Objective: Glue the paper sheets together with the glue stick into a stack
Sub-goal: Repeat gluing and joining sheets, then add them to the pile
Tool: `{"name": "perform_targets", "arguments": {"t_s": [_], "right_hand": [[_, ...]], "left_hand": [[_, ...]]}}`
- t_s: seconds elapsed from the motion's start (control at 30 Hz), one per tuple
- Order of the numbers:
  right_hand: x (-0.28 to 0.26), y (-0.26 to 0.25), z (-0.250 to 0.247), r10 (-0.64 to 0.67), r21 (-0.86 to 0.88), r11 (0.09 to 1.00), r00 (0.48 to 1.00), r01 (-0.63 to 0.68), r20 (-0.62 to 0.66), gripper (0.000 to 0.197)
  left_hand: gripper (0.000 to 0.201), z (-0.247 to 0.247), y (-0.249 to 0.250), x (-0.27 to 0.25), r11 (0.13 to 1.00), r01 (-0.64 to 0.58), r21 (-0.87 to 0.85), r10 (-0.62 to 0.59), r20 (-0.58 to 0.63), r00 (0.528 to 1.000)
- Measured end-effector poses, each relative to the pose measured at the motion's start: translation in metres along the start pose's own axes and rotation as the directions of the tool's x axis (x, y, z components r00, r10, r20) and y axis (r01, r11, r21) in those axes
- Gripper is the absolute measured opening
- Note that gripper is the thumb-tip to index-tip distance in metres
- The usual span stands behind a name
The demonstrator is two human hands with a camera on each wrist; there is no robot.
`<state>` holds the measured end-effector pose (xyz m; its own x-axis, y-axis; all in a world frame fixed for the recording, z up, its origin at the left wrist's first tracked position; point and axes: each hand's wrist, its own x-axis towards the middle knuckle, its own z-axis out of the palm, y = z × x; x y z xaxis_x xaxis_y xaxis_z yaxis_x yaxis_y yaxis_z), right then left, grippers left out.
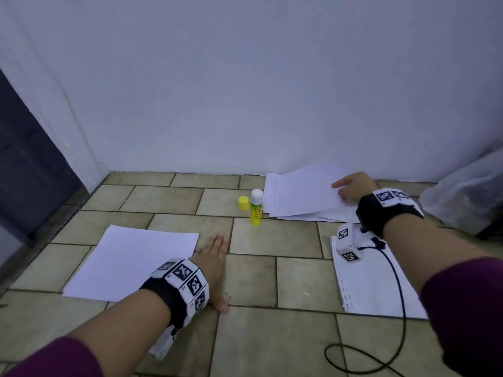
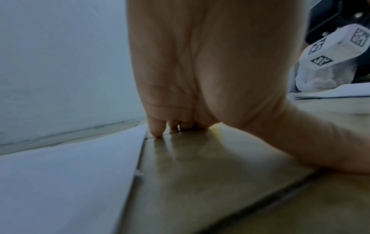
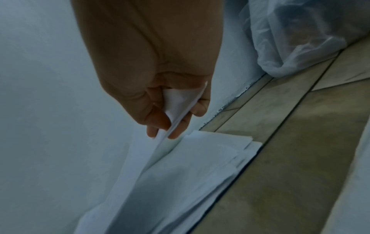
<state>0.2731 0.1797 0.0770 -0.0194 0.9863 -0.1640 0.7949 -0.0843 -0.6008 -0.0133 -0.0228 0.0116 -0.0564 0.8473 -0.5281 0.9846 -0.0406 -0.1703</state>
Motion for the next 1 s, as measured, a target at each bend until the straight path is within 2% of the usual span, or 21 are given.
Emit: {"name": "perform_targets", "arguments": {"t_s": [0.1, 0.2, 0.33, 0.5, 0.6, 0.7, 0.8, 0.9, 1.0], "right_hand": [[0.001, -0.007, 0.006, 0.011, -0.123, 0.992, 0.998, -0.003, 0.066, 0.023], [0.004, -0.012, 0.014, 0.009, -0.279, 0.960, 0.990, 0.030, 0.138, 0.031], [0.016, -0.007, 0.028, 0.019, -0.340, 0.939, 0.984, 0.043, 0.178, 0.041], [0.021, 0.008, 0.028, 0.083, -0.375, 0.927, 0.978, -0.005, 0.191, 0.052], [0.023, 0.020, 0.025, 0.098, -0.300, 0.953, 0.974, -0.033, 0.203, 0.047], [0.020, 0.022, 0.020, 0.055, -0.228, 0.974, 0.978, -0.008, 0.201, 0.036], [0.020, 0.025, 0.012, -0.013, -0.119, 0.992, 0.992, 0.028, 0.126, 0.057], [-0.004, 0.015, -0.002, -0.030, -0.216, 0.975, 0.992, 0.056, 0.121, 0.069], [-0.045, 0.011, -0.006, -0.017, -0.351, 0.931, 0.970, 0.105, 0.244, 0.073]], "left_hand": [[0.148, 0.001, 0.000, 0.000, 1.000, 0.007, -0.024, -0.007, -0.001, 1.000], [0.148, 0.001, -0.001, -0.001, 0.999, -0.007, -0.036, 0.007, 0.006, 1.000], [0.149, -0.001, -0.002, -0.001, 0.998, -0.016, -0.064, 0.018, 0.029, 0.999], [0.149, -0.001, -0.003, -0.001, 0.997, -0.027, -0.071, 0.029, 0.026, 0.999], [0.150, -0.001, -0.002, -0.001, 0.998, -0.027, -0.060, 0.029, 0.028, 0.999], [0.149, -0.002, -0.001, -0.001, 0.998, -0.021, -0.066, 0.023, 0.038, 0.999], [0.149, -0.002, -0.002, 0.000, 0.998, -0.019, -0.068, 0.021, 0.040, 0.999], [0.150, -0.001, -0.002, 0.000, 0.998, -0.018, -0.060, 0.021, 0.044, 0.999], [0.150, -0.003, -0.003, -0.002, 0.998, -0.031, -0.057, 0.035, 0.056, 0.998]]}}
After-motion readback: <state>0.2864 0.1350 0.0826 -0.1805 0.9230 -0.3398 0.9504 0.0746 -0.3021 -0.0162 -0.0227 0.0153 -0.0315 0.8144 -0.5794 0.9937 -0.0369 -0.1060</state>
